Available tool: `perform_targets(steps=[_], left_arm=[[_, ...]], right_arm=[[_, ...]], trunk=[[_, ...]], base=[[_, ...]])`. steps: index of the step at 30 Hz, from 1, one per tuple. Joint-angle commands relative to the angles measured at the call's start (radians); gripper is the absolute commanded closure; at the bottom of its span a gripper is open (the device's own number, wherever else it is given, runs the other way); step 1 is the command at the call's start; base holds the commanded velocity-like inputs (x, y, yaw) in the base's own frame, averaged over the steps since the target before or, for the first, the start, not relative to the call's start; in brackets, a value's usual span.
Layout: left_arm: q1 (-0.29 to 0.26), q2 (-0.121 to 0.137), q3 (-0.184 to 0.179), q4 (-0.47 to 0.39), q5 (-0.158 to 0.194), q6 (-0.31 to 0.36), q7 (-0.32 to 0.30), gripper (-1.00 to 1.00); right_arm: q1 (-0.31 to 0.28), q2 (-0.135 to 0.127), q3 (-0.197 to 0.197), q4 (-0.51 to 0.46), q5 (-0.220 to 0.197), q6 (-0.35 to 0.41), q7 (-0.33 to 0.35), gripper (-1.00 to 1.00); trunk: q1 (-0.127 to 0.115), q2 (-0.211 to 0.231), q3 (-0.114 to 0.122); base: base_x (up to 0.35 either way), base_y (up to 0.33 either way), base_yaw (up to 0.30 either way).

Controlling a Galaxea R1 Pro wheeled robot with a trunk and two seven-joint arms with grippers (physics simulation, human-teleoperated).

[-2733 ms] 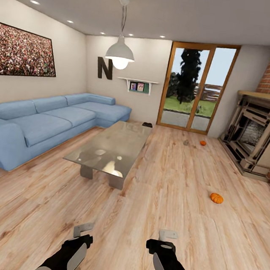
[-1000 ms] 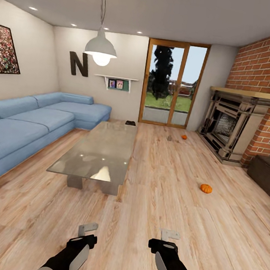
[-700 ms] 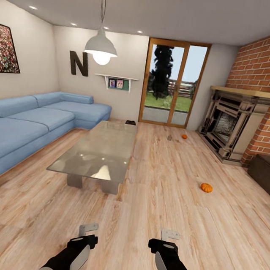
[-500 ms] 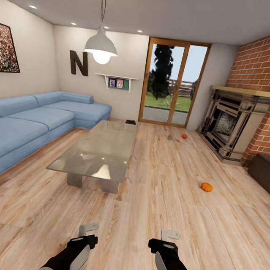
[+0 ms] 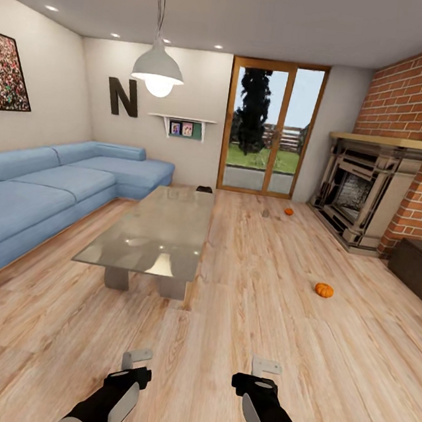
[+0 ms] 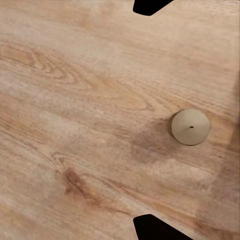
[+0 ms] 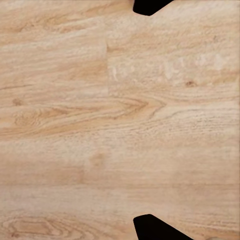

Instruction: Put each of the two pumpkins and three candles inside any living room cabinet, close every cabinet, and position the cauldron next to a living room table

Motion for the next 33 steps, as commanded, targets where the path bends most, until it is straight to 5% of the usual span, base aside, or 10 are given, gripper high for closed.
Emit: perform_targets(steps=[1, 14, 23, 33], left_arm=[[0.0, 0.001, -0.007, -0.002, 0.007, 0.005, 0.008, -1.0], [0.0, 0.004, -0.009, -0.011, 0.004, -0.008, 0.006, -1.0], [0.0, 0.003, -0.011, -0.016, 0.004, -0.129, 0.009, -1.0], [0.0, 0.003, -0.01, -0.015, 0.005, -0.148, 0.008, -1.0]], right_arm=[[-0.001, -0.001, 0.004, -0.001, -0.009, 0.003, -0.009, -1.0], [-0.001, -0.001, 0.004, -0.001, -0.009, 0.003, -0.009, -1.0], [-0.001, -0.001, 0.004, -0.001, -0.009, 0.003, -0.009, -1.0], [-0.001, -0.001, 0.004, 0.0, -0.009, 0.003, -0.009, -1.0]], trunk=[[0.004, -0.008, -0.004], [0.054, -0.099, -0.045], [0.088, -0.162, -0.073], [0.127, -0.232, -0.105]], base=[[0.0, 0.0, 0.0], [0.0, 0.0, 0.0], [0.0, 0.0, 0.0], [0.0, 0.0, 0.0]])
